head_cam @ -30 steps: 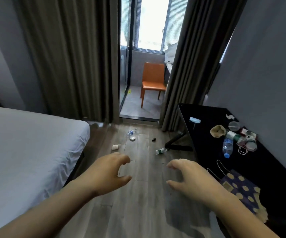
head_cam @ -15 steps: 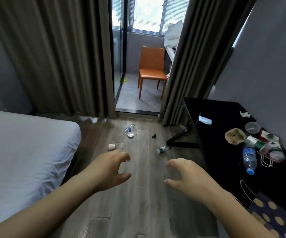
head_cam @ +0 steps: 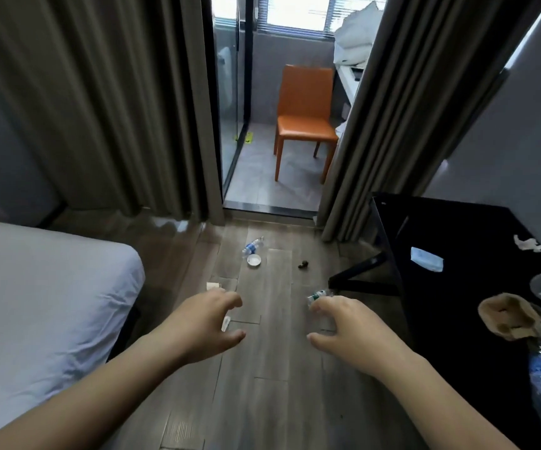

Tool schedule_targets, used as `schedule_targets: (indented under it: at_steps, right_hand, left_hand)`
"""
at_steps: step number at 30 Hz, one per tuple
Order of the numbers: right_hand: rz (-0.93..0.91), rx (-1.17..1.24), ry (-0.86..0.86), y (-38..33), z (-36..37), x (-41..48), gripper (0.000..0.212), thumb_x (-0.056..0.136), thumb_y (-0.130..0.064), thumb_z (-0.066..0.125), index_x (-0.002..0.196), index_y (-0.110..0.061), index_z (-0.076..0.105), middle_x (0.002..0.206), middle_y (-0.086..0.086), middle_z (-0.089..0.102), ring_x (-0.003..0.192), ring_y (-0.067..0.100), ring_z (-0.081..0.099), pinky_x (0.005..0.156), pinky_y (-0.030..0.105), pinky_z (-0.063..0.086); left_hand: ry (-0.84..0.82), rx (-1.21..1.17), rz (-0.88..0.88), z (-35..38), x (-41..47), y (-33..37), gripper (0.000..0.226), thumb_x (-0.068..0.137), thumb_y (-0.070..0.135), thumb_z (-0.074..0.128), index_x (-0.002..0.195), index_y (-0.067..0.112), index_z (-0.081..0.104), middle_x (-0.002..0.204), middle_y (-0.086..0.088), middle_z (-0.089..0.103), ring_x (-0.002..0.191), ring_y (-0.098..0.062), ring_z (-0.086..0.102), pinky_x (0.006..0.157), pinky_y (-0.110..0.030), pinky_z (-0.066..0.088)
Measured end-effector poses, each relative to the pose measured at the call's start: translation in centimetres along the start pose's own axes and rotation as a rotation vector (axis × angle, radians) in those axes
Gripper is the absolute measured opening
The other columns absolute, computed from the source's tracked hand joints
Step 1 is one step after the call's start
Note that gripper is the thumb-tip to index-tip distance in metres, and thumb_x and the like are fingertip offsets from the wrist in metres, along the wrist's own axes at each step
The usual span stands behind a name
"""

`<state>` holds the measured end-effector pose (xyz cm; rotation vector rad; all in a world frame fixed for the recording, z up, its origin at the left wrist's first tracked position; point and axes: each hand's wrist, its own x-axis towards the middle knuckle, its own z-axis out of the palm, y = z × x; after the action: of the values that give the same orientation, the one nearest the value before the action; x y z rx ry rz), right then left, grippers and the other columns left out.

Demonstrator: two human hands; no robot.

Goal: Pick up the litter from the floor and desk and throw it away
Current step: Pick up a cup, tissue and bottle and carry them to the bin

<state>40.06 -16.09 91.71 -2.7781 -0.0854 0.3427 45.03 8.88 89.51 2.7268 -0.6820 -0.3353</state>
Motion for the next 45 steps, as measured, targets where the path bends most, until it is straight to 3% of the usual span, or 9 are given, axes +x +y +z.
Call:
schedule_targets:
  at_steps: [6, 17, 27, 31, 35, 45]
  right_hand:
    - [0.017, 0.026, -0.043, 1.8, -0.4, 9.1, 0.049, 0.082, -0.046, 0.064, 0.128, -0.029, 0.055, 0.128, -0.012, 0.056, 0.117, 0.006, 0.051, 0.097, 0.027, 0.044]
    - [0.170, 0.079, -0.107, 4.4, -0.5, 25.9, 0.044, 0.082, -0.045, 0.064, 0.122, -0.028, 0.057, 0.119, -0.010, 0.059, 0.111, 0.006, 0.053, 0.090, 0.022, 0.043]
    - [0.299, 0.190, -0.228, 11.3, 2.2, 36.3, 0.044, 0.081, -0.039, 0.064, 0.122, -0.025, 0.059, 0.119, -0.005, 0.062, 0.111, 0.009, 0.057, 0.093, 0.028, 0.047]
    - [0.253, 0.166, -0.288, 15.1, 4.9, 42.0, 0.045, 0.082, -0.038, 0.064, 0.124, -0.024, 0.058, 0.121, -0.003, 0.061, 0.113, 0.013, 0.056, 0.094, 0.029, 0.046]
    - [0.192, 0.099, -0.345, 19.1, 10.5, 48.3, 0.044, 0.083, -0.039, 0.063, 0.124, -0.023, 0.057, 0.124, -0.003, 0.060, 0.116, 0.014, 0.055, 0.093, 0.026, 0.044]
    - [0.023, 0.023, -0.407, 26.3, 37.0, 63.1, 0.049, 0.087, -0.045, 0.061, 0.129, -0.021, 0.054, 0.123, 0.002, 0.060, 0.116, 0.019, 0.055, 0.096, 0.034, 0.044]
  left_hand:
    - [-0.040, -0.029, -0.009, -0.8, 8.6, -4.2, 0.057, 0.082, 0.051, 0.061, 0.132, 0.028, 0.048, 0.128, 0.009, 0.053, 0.111, -0.008, 0.053, 0.094, -0.028, 0.045]
    - [-0.157, -0.014, 0.007, -2.3, 26.3, -13.0, 0.050, 0.084, 0.050, 0.059, 0.126, 0.025, 0.049, 0.122, 0.006, 0.053, 0.111, -0.012, 0.053, 0.092, -0.029, 0.043]
    - [-0.280, -0.060, -0.085, 2.4, 38.1, -15.7, 0.052, 0.084, 0.049, 0.060, 0.127, 0.023, 0.047, 0.130, 0.004, 0.052, 0.120, -0.013, 0.049, 0.095, -0.026, 0.041]
    - [-0.264, -0.096, -0.212, 7.0, 42.2, -17.1, 0.053, 0.084, 0.046, 0.061, 0.129, 0.020, 0.050, 0.129, 0.002, 0.055, 0.119, -0.015, 0.052, 0.094, -0.029, 0.043]
    - [-0.284, -0.143, -0.355, 14.6, 45.8, -20.1, 0.049, 0.084, 0.048, 0.061, 0.124, 0.021, 0.054, 0.119, 0.001, 0.059, 0.108, -0.017, 0.058, 0.085, -0.027, 0.045]
    - [-0.305, -0.142, -0.534, 42.5, 51.9, -35.8, 0.041, 0.083, 0.044, 0.061, 0.115, 0.019, 0.058, 0.114, 0.000, 0.060, 0.103, -0.020, 0.059, 0.084, -0.034, 0.049]
